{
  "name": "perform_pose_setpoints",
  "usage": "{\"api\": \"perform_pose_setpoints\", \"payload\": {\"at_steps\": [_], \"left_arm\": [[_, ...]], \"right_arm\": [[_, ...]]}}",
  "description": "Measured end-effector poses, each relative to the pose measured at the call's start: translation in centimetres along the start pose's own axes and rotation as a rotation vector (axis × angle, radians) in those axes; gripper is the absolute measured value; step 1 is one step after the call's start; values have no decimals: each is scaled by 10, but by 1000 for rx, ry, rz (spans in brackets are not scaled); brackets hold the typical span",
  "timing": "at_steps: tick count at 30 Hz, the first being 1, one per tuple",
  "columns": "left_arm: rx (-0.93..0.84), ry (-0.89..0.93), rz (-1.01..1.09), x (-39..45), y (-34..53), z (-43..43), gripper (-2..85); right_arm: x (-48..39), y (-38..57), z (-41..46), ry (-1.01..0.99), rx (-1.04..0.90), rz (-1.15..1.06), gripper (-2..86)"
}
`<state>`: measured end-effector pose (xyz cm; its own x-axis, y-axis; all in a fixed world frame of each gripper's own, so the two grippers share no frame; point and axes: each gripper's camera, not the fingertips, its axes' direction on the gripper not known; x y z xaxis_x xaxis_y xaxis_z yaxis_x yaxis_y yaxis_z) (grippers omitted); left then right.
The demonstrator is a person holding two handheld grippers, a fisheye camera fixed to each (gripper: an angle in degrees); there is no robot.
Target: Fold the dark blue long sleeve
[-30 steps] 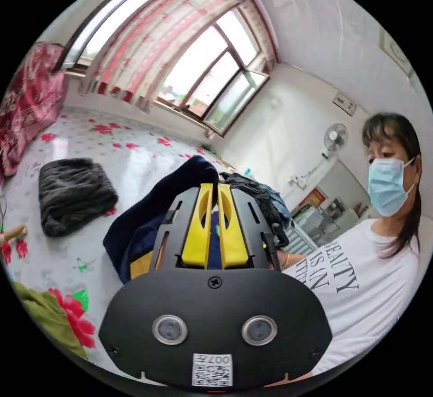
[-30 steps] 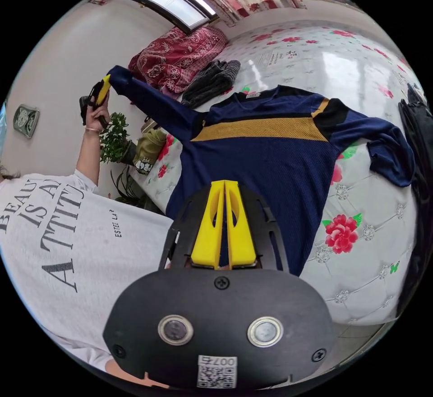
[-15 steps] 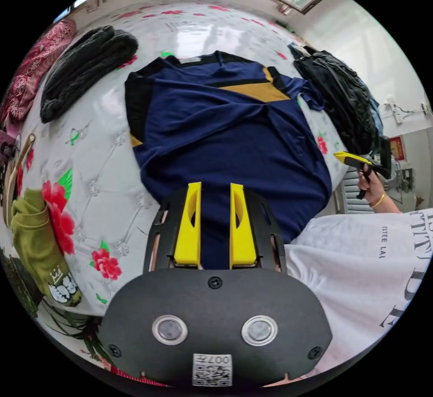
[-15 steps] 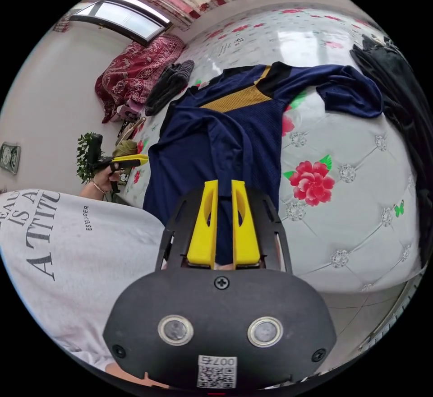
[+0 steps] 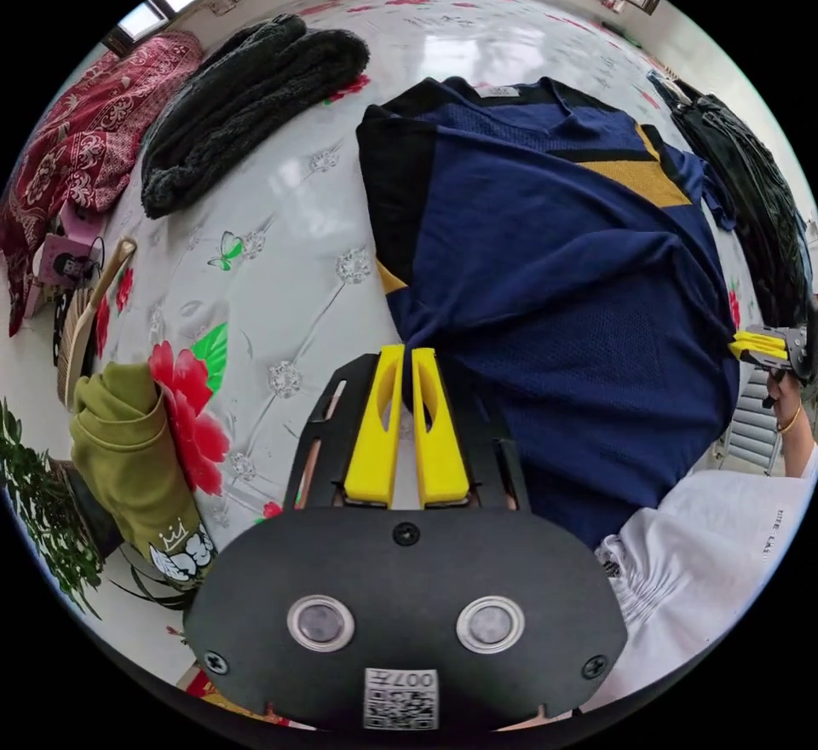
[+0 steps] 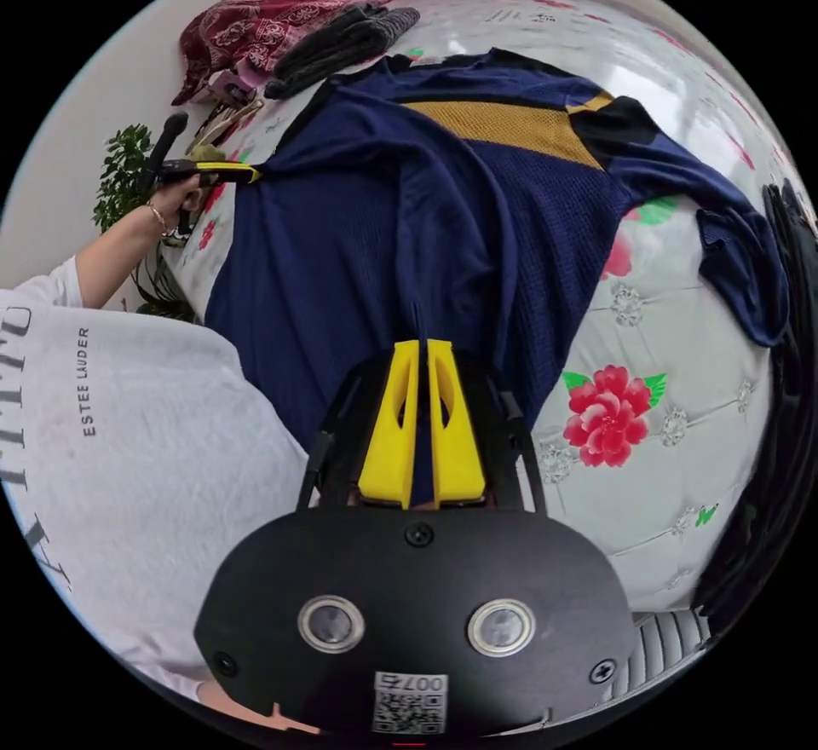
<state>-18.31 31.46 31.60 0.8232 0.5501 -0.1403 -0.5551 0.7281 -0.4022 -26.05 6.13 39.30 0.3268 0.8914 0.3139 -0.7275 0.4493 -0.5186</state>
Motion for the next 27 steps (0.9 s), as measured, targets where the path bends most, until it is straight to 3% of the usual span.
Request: {"api": "perform_pose_setpoints", "payload": {"at_steps": [5,10,12,18,22,27], "left_arm": [[28,110,-89,-38,16,0,-8],[-23,81,-85,-49,11,20,-9],[-24,117,-127,-61,6,20,-9],[2,121,-152,-75,3,21,-9],[2,139,-178,-87,0,20,-9],[-19,117,-149,-97,-11,19,-9]], "right_arm": [[-6,24,-61,-53,65,-118,0],[-12,28,-6,-150,-155,-174,7],[-16,25,2,-162,-160,-180,13],[4,8,-28,-109,39,-53,20],[23,-15,16,-82,-35,25,9],[3,-31,42,10,-126,-48,1]]}}
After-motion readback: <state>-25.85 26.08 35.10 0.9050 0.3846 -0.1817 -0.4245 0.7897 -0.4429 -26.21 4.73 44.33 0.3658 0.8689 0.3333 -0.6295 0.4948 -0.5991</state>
